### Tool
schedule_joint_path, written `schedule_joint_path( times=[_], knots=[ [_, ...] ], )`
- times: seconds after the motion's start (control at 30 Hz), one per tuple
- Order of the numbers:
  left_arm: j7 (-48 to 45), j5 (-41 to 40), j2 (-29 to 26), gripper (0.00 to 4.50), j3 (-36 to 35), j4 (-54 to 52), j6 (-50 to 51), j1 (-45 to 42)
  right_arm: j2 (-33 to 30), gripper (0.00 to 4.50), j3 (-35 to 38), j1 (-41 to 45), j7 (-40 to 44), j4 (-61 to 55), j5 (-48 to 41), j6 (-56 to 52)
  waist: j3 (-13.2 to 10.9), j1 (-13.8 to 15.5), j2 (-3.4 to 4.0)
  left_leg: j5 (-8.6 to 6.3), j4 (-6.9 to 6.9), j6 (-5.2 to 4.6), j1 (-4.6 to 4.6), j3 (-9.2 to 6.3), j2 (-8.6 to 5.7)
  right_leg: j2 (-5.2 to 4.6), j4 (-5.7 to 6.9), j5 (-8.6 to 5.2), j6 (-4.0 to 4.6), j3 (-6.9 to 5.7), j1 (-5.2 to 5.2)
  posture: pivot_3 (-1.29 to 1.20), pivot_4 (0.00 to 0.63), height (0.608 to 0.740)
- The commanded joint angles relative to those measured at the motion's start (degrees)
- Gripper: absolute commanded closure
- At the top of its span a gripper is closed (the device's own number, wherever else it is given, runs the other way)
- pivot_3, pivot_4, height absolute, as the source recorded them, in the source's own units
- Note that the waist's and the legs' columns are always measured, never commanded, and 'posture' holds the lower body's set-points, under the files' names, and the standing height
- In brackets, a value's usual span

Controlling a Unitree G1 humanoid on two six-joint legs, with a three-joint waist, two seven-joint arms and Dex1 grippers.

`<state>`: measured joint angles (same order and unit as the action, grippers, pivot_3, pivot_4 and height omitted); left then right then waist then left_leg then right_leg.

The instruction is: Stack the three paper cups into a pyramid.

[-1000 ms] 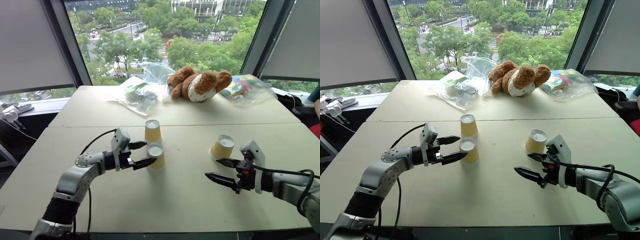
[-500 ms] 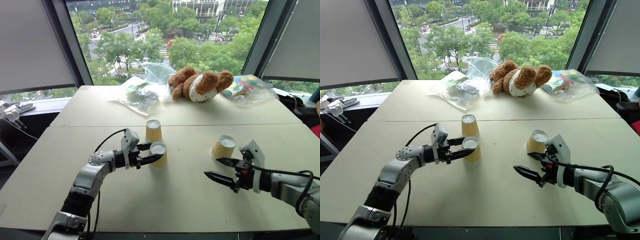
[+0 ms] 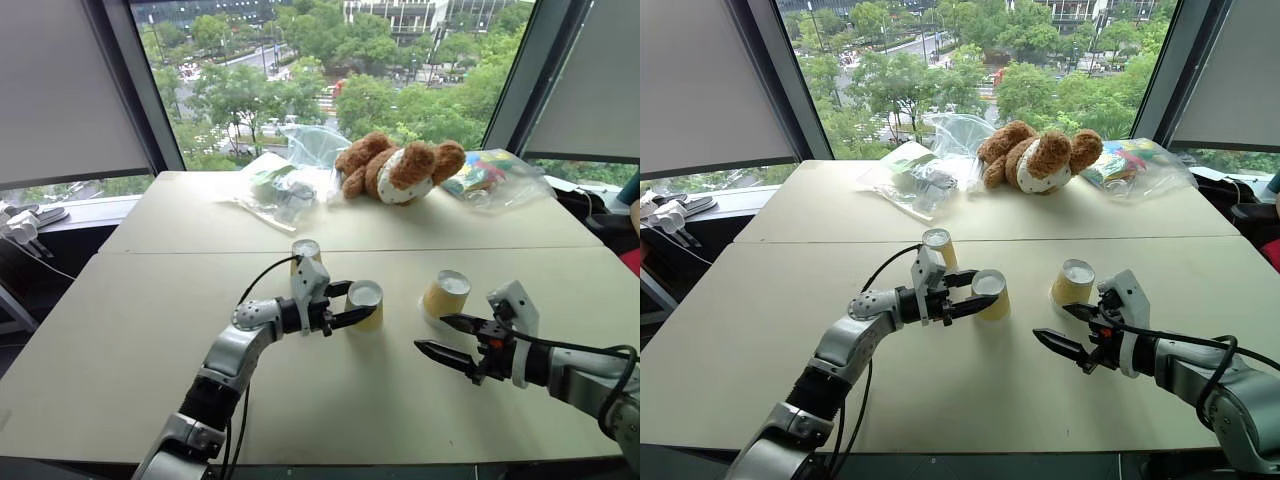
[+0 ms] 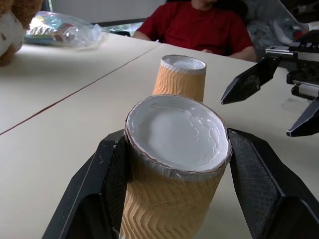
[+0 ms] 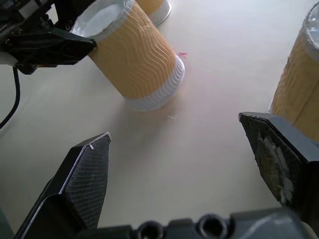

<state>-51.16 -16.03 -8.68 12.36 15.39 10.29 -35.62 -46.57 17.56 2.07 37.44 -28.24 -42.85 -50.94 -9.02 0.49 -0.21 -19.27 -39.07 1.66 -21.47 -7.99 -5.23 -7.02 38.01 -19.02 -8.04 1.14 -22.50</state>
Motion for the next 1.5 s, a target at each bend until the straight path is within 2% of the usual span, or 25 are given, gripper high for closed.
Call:
schedule_joint_path(
  times=[0.03,0.23,0.27,0.33,0.37,0.53,0.63,0.77,0.87,1.07,1.33,1.5],
  knots=[
    [-0.9,1.5,1.3,2.14,0.4,3.3,-4.2,-2.2,-0.6,0.0,3.0,-0.8,-0.6,-3.1,-1.4,-0.4,0.0,0.0,0.0,0.0,0.0,0.0,-0.01,0.0,0.0,0.01,0.0,0.0,0.0,0.0,-0.02,0.0,0.15,0.74],
    [-3.8,3.2,2.2,2.14,1.4,7.7,-6.8,-2.7,0.2,0.0,3.7,-2.2,-1.9,-4.3,-1.6,-0.6,0.0,0.2,-0.01,0.0,-0.02,0.0,0.0,-0.01,-0.01,0.01,0.0,0.0,0.0,0.0,0.01,0.0,0.15,0.74],
    [-3.9,3.1,2.3,1.11,1.1,7.9,-6.7,-2.7,0.3,0.0,3.7,-2.3,-2.1,-4.5,-1.7,-0.6,0.0,0.2,0.0,0.0,-0.03,0.0,0.01,-0.01,-0.01,0.01,0.0,0.0,0.0,0.0,0.02,0.0,0.15,0.74],
    [-4.1,2.9,2.5,0.29,0.6,8.3,-6.7,-2.8,0.5,0.0,3.7,-2.5,-2.4,-4.6,-1.7,-0.5,0.0,0.2,-0.01,0.0,-0.03,0.0,0.01,-0.01,-0.02,0.0,0.0,0.0,0.0,0.0,0.02,0.0,0.15,0.74],
    [-4.0,2.8,2.7,0.03,0.2,8.4,-6.7,-3.0,0.6,0.0,3.6,-2.6,-2.6,-4.7,-1.7,-0.4,0.0,0.2,-0.01,0.0,-0.03,0.0,0.0,-0.01,-0.02,0.0,0.0,0.0,0.0,0.0,0.01,0.0,0.15,0.74],
    [-2.7,-0.6,2.0,0.03,-3.3,3.2,-2.5,-2.0,0.9,0.0,3.3,-2.1,-3.1,-5.3,-2.6,-0.7,0.0,0.1,-0.01,0.0,-0.03,0.0,0.0,-0.02,-0.02,0.0,0.01,0.0,0.0,0.0,0.01,0.0,0.15,0.74],
    [-1.5,-1.8,-0.7,0.03,-4.4,-5.8,0.8,2.3,0.5,0.0,3.3,-1.7,-3.0,-5.6,-3.2,-1.0,0.0,-0.3,0.0,0.0,0.0,0.0,0.01,-0.02,0.01,0.01,0.03,0.0,0.0,0.02,-0.03,0.0,0.15,0.74],
    [4.4,-3.6,-5.1,0.03,-8.3,-21.4,6.7,10.6,0.3,0.0,3.6,-2.2,-2.7,-5.5,-3.5,-0.8,0.0,-0.7,0.02,0.0,0.04,0.0,0.03,-0.05,0.06,0.03,0.06,0.0,0.0,0.05,-0.04,0.0,0.15,0.74],
    [9.7,-1.6,-8.1,0.03,-11.8,-24.9,7.3,13.7,0.5,0.0,3.1,-2.3,-2.5,-5.0,-3.4,-0.5,0.0,-0.4,0.01,0.0,-0.02,0.01,0.02,-0.07,0.05,0.03,0.05,0.0,0.0,0.05,-0.01,0.0,0.15,0.74],
    [19.0,3.1,-7.3,0.03,-14.8,-14.8,1.7,9.5,0.7,0.0,0.6,0.2,-1.9,-3.3,-2.6,0.0,0.0,0.5,0.0,0.0,-0.09,0.0,0.04,-0.08,-0.05,-0.02,0.02,0.01,-0.01,0.04,0.08,0.0,0.15,0.74],
    [22.4,4.6,-1.2,0.03,-14.5,4.8,-8.6,0.9,1.4,0.0,-0.6,0.3,-2.3,-4.1,-2.4,0.0,0.0,0.2,-0.03,0.0,-0.06,0.0,0.02,-0.04,-0.06,-0.03,0.02,0.01,-0.02,0.02,0.03,0.0,0.15,0.74],
    [23.7,6.1,-0.2,0.03,-14.5,14.5,-14.3,-4.7,1.2,0.0,0.5,-0.7,-2.4,-5.0,-3.0,-0.5,0.0,0.2,-0.04,0.0,-0.06,0.0,0.0,-0.03,-0.06,-0.03,0.05,0.02,-0.03,0.02,0.0,0.0,0.15,0.74]
  ],
)
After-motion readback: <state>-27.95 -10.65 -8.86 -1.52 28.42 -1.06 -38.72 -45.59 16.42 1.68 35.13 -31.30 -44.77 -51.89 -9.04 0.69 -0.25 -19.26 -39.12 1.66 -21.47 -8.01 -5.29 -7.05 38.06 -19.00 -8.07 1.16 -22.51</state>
